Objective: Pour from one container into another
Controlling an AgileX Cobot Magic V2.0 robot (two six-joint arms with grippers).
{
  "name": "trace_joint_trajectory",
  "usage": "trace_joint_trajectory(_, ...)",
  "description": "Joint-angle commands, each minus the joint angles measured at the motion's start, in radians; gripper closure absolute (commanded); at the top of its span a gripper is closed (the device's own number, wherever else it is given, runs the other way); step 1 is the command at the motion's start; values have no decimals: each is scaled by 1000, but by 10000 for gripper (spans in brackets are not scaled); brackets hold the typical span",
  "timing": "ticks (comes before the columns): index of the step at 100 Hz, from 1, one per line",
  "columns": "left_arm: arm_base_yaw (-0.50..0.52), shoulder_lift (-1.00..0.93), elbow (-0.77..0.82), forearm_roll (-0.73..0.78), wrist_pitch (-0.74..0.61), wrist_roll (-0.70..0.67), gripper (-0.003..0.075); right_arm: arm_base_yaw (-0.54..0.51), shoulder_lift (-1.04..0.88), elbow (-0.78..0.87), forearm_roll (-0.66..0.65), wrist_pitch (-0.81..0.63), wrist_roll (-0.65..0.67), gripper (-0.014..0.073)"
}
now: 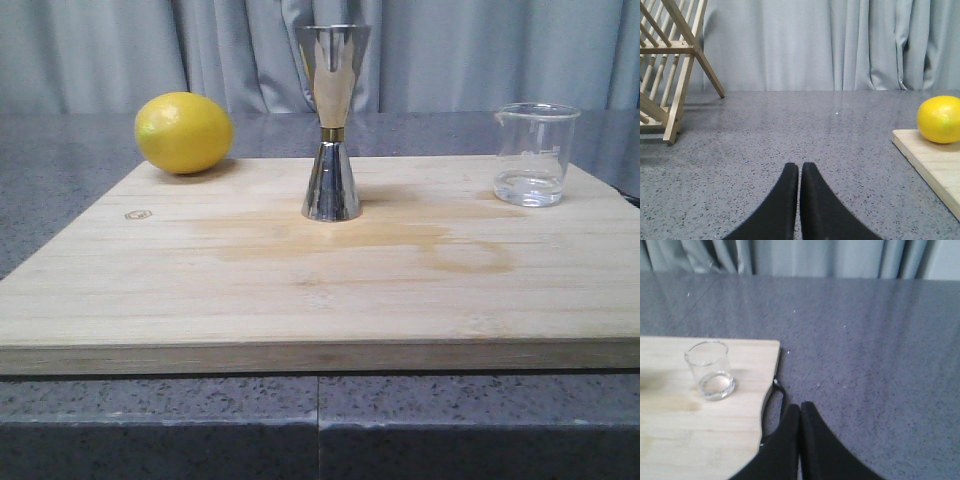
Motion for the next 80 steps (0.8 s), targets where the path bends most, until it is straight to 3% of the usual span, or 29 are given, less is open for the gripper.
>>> trace_joint_trajectory(1,4,-16,26,-9,-80,-1,739,-24,-89,111,31,-240,-1,665)
trace_joint_trajectory(21,4,-16,26,-9,-80,-1,739,-24,-241,350,31,-429,-1,665)
trace_joint_trajectory(41,4,-16,26,-9,-80,-1,739,-24,-255,488,31,-616,-1,665)
trace_joint_trajectory(80,4,-16,26,-9,-80,-1,739,13,-255,485,29,-605,-1,665)
